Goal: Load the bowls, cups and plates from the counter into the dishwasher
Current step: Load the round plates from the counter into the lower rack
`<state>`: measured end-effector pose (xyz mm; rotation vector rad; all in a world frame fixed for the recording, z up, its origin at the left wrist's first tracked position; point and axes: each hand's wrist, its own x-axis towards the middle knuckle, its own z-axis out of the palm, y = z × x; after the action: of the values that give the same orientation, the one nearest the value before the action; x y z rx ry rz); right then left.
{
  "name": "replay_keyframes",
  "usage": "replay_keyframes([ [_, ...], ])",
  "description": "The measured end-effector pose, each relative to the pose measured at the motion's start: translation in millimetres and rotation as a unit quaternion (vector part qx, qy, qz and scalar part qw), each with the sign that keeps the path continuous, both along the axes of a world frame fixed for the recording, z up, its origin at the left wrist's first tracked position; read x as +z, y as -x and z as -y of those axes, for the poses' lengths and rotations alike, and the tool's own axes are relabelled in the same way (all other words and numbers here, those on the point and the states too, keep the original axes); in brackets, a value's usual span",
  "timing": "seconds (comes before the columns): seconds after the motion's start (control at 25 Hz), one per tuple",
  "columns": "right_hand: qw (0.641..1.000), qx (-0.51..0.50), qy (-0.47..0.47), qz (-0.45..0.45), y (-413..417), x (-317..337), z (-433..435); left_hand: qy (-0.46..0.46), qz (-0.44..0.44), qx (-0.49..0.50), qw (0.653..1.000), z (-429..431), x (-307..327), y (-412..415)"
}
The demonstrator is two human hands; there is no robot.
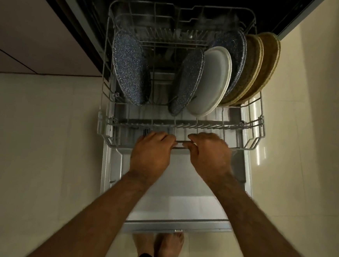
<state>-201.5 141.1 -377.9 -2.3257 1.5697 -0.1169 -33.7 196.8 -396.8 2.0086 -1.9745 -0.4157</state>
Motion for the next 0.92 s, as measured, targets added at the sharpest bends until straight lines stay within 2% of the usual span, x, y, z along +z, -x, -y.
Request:
replay_keyframes([
  [0.12, 1.0, -0.018, 0.005, -0.003, -16, 3, 28, -0.006, 0.014, -0.006, 1.0, 34, 5, -11],
  [0.32, 0.999, -0.048, -0.005, 0.004, -40, 0, 80, -0.083, 0.004, 0.027, 0.996, 93, 14, -21],
  [0.44, 0.999, -0.033, 0.015, 0.009, -52, -13, 117, -0.079, -0.003, 0.039, 0.996, 131, 14, -28],
  [0.6, 0.999, -0.011, 0.019, 0.047, -62, -28, 168, -0.031, -0.02, 0.034, 0.999, 175, 8, -45],
  [0.76, 0.994, 0.023, 0.056, 0.092, -68, -33, 209, -0.069, -0.085, 0.094, 0.99, 218, -6, -59],
  [0.92, 0.993, 0.024, 0.064, 0.098, -75, -38, 245, -0.016, -0.033, 0.062, 0.997, 249, -10, -66],
])
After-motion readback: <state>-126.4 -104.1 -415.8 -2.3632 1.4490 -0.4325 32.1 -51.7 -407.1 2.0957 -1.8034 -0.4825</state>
